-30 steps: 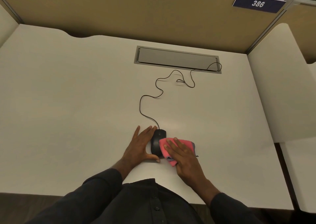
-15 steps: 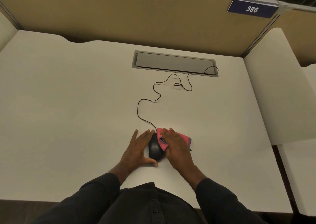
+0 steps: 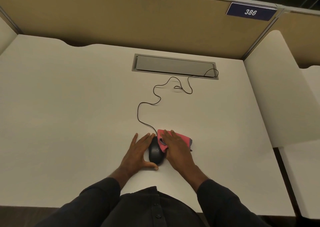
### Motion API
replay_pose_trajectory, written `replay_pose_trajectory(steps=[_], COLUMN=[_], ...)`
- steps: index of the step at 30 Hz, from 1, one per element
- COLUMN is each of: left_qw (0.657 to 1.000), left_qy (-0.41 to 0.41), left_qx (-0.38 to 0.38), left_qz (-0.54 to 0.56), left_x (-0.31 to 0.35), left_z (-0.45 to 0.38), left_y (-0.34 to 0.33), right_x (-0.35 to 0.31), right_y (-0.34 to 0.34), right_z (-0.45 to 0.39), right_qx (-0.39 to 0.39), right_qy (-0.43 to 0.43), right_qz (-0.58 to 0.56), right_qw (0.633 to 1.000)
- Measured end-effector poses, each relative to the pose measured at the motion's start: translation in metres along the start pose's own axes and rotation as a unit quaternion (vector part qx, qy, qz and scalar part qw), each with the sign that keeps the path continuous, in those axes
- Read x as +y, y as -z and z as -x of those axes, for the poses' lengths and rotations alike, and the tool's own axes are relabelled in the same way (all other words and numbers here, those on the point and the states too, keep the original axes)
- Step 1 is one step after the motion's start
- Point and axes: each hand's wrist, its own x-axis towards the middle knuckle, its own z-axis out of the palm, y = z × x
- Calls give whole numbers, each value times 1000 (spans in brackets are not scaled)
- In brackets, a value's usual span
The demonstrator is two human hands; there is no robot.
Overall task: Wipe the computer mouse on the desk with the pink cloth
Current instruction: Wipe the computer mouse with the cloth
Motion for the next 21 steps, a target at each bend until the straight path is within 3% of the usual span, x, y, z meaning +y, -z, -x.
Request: replay_pose_trajectory(steps=[7,21], left_qw=[1000,1000], left_qy=[-1,2], left_qx=[8,8], left_qz=[1,-3], left_x=[-2,0], left_z=[1,3], left_y=[-2,-2], right_x=[1,-22], right_y=[-5,17], right_z=[34,85], right_qx=[21,-27], right_qy=[-11,55], right_qz=[-59,-13], right_qw=[998,998])
